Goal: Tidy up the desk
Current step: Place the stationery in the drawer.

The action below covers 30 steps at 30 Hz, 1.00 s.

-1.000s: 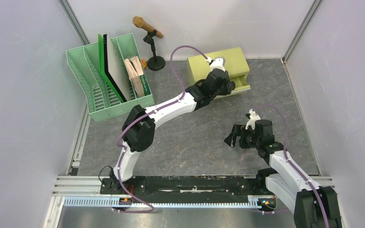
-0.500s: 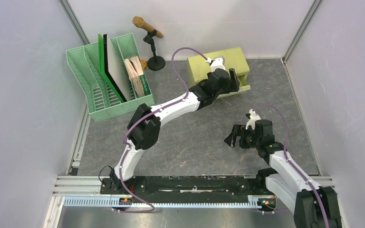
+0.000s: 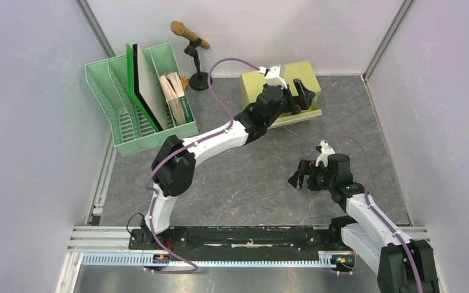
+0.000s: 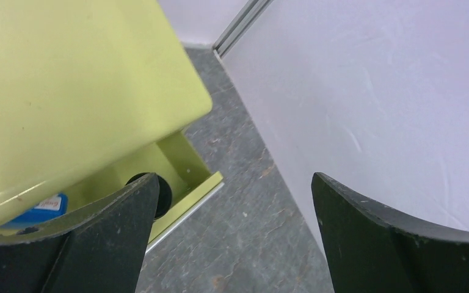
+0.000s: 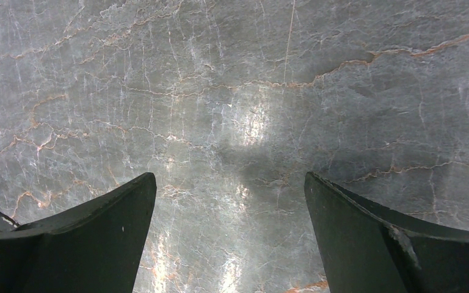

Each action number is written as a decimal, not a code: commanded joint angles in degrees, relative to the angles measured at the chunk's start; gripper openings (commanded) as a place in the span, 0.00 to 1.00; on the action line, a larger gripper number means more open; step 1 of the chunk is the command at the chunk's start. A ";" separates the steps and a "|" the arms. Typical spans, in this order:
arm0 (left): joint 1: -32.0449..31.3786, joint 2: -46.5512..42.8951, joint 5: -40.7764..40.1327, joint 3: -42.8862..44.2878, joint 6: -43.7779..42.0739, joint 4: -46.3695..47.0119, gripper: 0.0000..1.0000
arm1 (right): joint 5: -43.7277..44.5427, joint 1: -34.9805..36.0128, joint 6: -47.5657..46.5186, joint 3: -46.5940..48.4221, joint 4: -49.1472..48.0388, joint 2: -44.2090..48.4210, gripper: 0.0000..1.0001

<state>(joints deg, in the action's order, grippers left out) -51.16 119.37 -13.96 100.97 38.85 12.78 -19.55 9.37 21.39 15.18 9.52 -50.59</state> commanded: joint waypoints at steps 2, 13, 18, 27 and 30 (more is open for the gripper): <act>0.85 -7.81 0.89 -2.77 -5.06 8.79 1.00 | 2.85 -0.06 -0.17 -2.60 7.61 -1.43 0.99; 2.46 -23.12 4.94 -16.65 -15.70 -0.77 1.00 | 3.35 -0.05 -2.26 4.46 11.05 -3.40 0.99; 2.46 -30.64 5.77 -24.99 -15.35 -12.27 1.00 | 2.77 -0.09 -2.85 8.37 12.76 -4.84 0.98; 2.38 -40.94 0.45 -44.97 -0.84 -22.23 1.00 | 5.67 -0.06 -5.76 15.17 15.18 -8.15 0.99; 2.42 -42.81 -0.10 -48.56 3.66 -26.78 1.00 | 7.53 -0.05 -7.16 19.09 17.03 -9.11 0.99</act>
<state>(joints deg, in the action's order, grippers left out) -48.66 80.60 -11.94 55.96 34.15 -6.98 -15.22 9.32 17.08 28.08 24.45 -58.96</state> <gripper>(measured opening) 0.993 0.985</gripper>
